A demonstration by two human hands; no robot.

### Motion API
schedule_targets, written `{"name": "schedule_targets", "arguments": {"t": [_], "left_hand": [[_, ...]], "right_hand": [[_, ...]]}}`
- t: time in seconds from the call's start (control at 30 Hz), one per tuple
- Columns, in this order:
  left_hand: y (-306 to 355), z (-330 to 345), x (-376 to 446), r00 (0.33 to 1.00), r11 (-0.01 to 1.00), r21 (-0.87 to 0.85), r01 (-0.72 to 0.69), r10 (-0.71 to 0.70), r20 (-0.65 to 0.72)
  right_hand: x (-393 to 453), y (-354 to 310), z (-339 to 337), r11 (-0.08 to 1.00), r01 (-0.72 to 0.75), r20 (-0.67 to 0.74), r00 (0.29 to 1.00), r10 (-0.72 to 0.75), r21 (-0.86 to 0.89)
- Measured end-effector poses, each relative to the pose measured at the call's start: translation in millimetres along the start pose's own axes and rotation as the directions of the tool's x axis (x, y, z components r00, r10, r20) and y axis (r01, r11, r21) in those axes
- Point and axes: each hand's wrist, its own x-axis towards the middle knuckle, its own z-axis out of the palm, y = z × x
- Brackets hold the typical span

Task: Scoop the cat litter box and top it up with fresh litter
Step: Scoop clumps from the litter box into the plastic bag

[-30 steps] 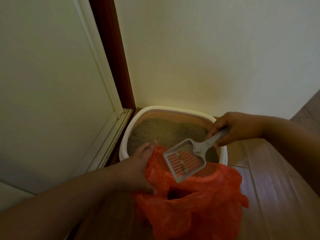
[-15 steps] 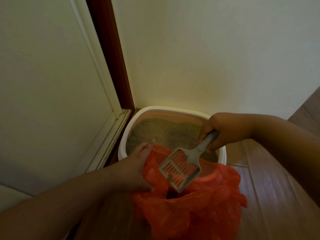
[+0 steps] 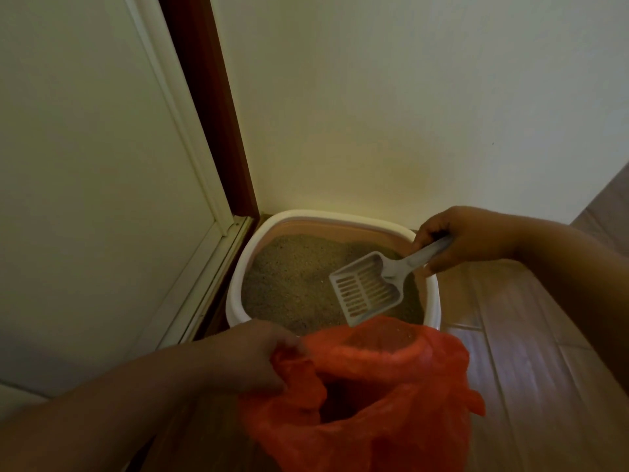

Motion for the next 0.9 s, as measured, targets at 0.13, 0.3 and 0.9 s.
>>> {"name": "schedule_targets", "arguments": {"t": [0.13, 0.3, 0.9], "left_hand": [[-3, 2, 1, 0.997, 0.998, -0.049, 0.036, -0.032, 0.067], [-8, 10, 5, 0.993, 0.986, -0.154, 0.069, -0.053, 0.101], [8, 15, 19, 0.935, 0.967, -0.029, -0.252, 0.251, 0.25]], "right_hand": [[12, 23, 18, 0.99, -0.094, -0.048, 0.995, 0.089, -0.106], [21, 34, 32, 0.971, -0.162, -0.122, 0.982, 0.141, -0.175], [61, 30, 73, 0.798, -0.249, -0.018, 0.958, 0.287, -0.549]]}}
